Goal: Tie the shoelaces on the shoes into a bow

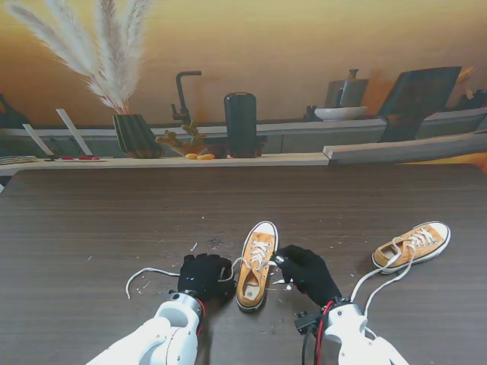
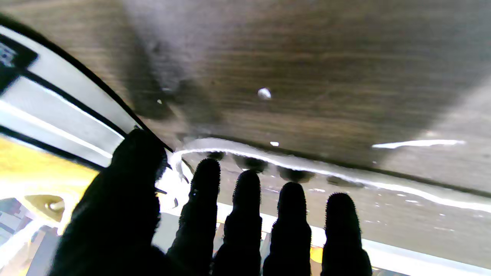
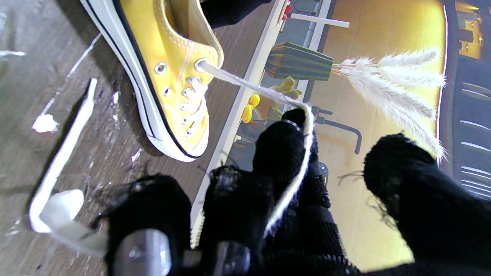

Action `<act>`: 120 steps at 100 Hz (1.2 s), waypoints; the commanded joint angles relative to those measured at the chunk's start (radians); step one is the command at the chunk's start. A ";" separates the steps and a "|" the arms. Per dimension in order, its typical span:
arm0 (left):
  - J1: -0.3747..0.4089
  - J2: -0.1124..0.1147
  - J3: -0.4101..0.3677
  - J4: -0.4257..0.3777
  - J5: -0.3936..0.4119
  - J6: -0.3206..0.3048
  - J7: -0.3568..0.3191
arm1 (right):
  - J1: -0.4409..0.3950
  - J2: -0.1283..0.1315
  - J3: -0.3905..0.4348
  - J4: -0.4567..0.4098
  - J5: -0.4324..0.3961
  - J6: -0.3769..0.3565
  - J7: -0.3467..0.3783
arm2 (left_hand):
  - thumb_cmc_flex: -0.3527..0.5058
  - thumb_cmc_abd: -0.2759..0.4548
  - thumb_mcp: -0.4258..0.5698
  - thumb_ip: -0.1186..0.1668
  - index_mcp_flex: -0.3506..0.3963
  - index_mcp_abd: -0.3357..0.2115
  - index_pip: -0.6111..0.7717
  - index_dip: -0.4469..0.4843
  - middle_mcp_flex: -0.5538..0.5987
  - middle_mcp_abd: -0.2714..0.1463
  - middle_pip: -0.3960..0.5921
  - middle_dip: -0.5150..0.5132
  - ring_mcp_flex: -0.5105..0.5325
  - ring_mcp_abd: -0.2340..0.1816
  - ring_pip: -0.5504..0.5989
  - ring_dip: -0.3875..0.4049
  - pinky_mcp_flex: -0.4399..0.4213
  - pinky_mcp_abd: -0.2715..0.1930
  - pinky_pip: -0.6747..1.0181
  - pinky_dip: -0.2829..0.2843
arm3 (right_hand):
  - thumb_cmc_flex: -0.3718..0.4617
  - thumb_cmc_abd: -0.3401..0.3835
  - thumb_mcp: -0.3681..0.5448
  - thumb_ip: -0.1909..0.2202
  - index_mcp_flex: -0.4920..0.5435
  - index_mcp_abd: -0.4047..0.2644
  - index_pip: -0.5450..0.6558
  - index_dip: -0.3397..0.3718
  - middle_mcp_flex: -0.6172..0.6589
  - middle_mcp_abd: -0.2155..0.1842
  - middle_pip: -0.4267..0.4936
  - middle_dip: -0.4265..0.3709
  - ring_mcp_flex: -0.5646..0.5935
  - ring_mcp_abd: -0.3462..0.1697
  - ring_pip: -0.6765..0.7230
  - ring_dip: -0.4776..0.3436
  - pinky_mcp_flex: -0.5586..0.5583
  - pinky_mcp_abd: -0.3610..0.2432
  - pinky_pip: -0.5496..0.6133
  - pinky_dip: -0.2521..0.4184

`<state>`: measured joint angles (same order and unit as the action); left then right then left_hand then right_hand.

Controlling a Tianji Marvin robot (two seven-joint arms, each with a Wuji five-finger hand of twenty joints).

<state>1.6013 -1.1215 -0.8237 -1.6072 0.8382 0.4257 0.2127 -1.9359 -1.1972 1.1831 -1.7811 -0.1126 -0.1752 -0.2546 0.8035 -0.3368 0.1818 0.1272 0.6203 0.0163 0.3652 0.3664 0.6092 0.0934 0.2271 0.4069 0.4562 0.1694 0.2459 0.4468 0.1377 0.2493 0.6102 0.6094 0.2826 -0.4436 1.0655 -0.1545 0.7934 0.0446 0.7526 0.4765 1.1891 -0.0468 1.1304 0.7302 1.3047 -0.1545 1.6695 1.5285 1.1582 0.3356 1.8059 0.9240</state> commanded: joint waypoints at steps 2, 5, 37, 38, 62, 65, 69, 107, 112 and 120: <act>-0.006 -0.014 0.007 0.014 -0.004 -0.010 0.005 | -0.006 0.004 0.000 -0.009 0.005 -0.003 0.015 | 0.032 -0.041 0.027 -0.005 0.034 -0.076 0.041 0.029 0.026 -0.029 0.025 0.030 0.035 -0.016 0.021 0.030 -0.015 -0.039 0.039 -0.019 | -0.010 0.027 0.018 0.010 0.023 -0.003 -0.021 0.006 0.078 0.133 0.043 0.017 0.013 -0.164 0.058 0.035 0.030 -0.002 0.288 -0.011; -0.007 -0.017 0.009 0.021 -0.008 -0.013 0.015 | -0.007 0.004 0.001 -0.009 0.006 -0.003 0.016 | 0.046 -0.055 0.043 -0.010 0.038 -0.105 0.062 0.042 0.033 -0.031 0.029 0.033 0.041 -0.018 0.026 0.033 -0.014 -0.039 0.052 -0.024 | -0.005 0.030 0.018 0.010 0.024 -0.002 -0.020 0.006 0.079 0.134 0.043 0.017 0.013 -0.163 0.058 0.034 0.029 -0.001 0.288 -0.012; -0.020 -0.042 0.025 0.085 -0.041 -0.036 0.112 | -0.013 0.006 0.001 -0.014 0.010 -0.003 0.023 | 0.174 -0.037 0.031 -0.050 0.129 -0.244 0.349 0.095 0.109 -0.031 0.074 0.058 0.082 -0.020 0.086 0.053 0.001 -0.039 0.162 -0.045 | 0.036 0.055 -0.004 -0.013 0.031 -0.001 -0.016 -0.007 0.081 0.139 0.043 0.018 0.013 -0.152 0.058 0.030 0.027 0.014 0.288 -0.020; -0.020 -0.044 0.024 0.087 -0.044 -0.038 0.117 | -0.013 0.006 0.001 -0.014 0.010 -0.003 0.024 | 0.172 -0.032 0.029 -0.049 0.131 -0.243 0.368 0.093 0.112 -0.029 0.076 0.058 0.083 -0.020 0.089 0.054 0.001 -0.038 0.167 -0.047 | 0.037 0.055 -0.004 -0.014 0.032 -0.001 -0.016 -0.008 0.081 0.139 0.043 0.018 0.013 -0.151 0.058 0.029 0.027 0.014 0.288 -0.021; -0.002 -0.049 -0.008 0.090 -0.074 -0.108 0.145 | -0.017 0.008 0.003 -0.017 0.013 -0.008 0.031 | 0.070 -0.041 0.261 -0.004 -0.001 -0.113 0.577 0.330 0.090 0.013 0.114 0.084 0.058 -0.006 0.107 0.050 -0.024 -0.041 0.154 -0.090 | 0.050 0.063 -0.013 -0.032 0.041 -0.002 -0.005 -0.028 0.084 0.141 0.042 0.018 0.013 -0.143 0.060 0.025 0.026 0.022 0.288 -0.022; 0.003 -0.050 -0.015 0.090 -0.079 -0.124 0.153 | -0.018 0.008 0.003 -0.017 0.014 -0.010 0.032 | 0.039 -0.046 0.315 0.007 -0.027 -0.093 0.615 0.368 0.089 0.022 0.119 0.088 0.053 -0.002 0.107 0.049 -0.032 -0.039 0.138 -0.101 | 0.050 0.063 -0.014 -0.033 0.043 -0.003 -0.004 -0.030 0.084 0.141 0.042 0.018 0.013 -0.143 0.060 0.025 0.026 0.022 0.288 -0.022; 0.011 -0.052 -0.027 0.092 -0.092 -0.156 0.169 | -0.018 0.008 0.003 -0.017 0.015 -0.011 0.033 | 0.007 -0.054 0.379 0.024 -0.058 -0.065 0.661 0.410 0.088 0.038 0.127 0.093 0.045 0.006 0.106 0.046 -0.045 -0.038 0.106 -0.119 | 0.051 0.064 -0.016 -0.035 0.044 -0.004 -0.003 -0.033 0.085 0.141 0.042 0.018 0.013 -0.142 0.060 0.025 0.026 0.022 0.288 -0.023; 0.062 -0.084 -0.093 0.098 -0.148 -0.328 0.336 | -0.024 0.010 0.005 -0.020 0.022 -0.019 0.040 | -0.139 -0.086 0.614 0.110 -0.126 0.025 0.832 0.571 0.390 0.106 0.141 0.036 0.271 0.060 0.127 -0.009 -0.013 -0.020 -0.062 -0.300 | 0.052 0.066 -0.018 -0.034 0.049 -0.002 0.003 -0.048 0.092 0.144 0.041 0.018 0.012 -0.138 0.061 0.021 0.024 0.025 0.283 -0.030; 0.062 -0.091 -0.095 0.106 -0.164 -0.345 0.357 | -0.024 0.010 0.004 -0.019 0.024 -0.019 0.041 | -0.145 -0.086 0.618 0.115 -0.133 0.039 0.847 0.571 0.423 0.100 0.173 0.040 0.312 0.058 0.148 -0.005 0.009 -0.016 -0.059 -0.305 | 0.051 0.066 -0.017 -0.032 0.050 -0.001 0.003 -0.049 0.092 0.144 0.040 0.018 0.012 -0.138 0.061 0.021 0.024 0.026 0.281 -0.032; 0.065 -0.102 -0.099 0.114 -0.204 -0.365 0.371 | -0.024 0.010 0.003 -0.019 0.027 -0.020 0.043 | -0.144 -0.083 0.613 0.118 -0.147 0.063 0.872 0.565 0.463 0.077 0.267 0.076 0.368 0.050 0.204 0.019 0.037 -0.011 -0.031 -0.299 | 0.051 0.066 -0.017 -0.031 0.049 0.001 0.003 -0.050 0.093 0.145 0.041 0.018 0.012 -0.138 0.061 0.021 0.024 0.027 0.277 -0.035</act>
<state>1.6623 -1.2085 -0.9196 -1.4935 0.6493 0.0598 0.6013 -1.9561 -1.1909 1.1873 -1.7938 -0.0902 -0.1915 -0.2283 0.6806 -0.4000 0.7661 0.2259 0.5077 0.0219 1.1866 0.9162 1.0302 0.1782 0.4277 0.4606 0.7708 0.2283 0.4064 0.4605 0.1644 0.2500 0.5528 0.3280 0.3139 -0.3927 1.0701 -0.1555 0.8234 0.0483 0.7444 0.4486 1.1985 -0.0468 1.1304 0.7304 1.3052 -0.1513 1.6695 1.5285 1.1582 0.3519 1.8062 0.8995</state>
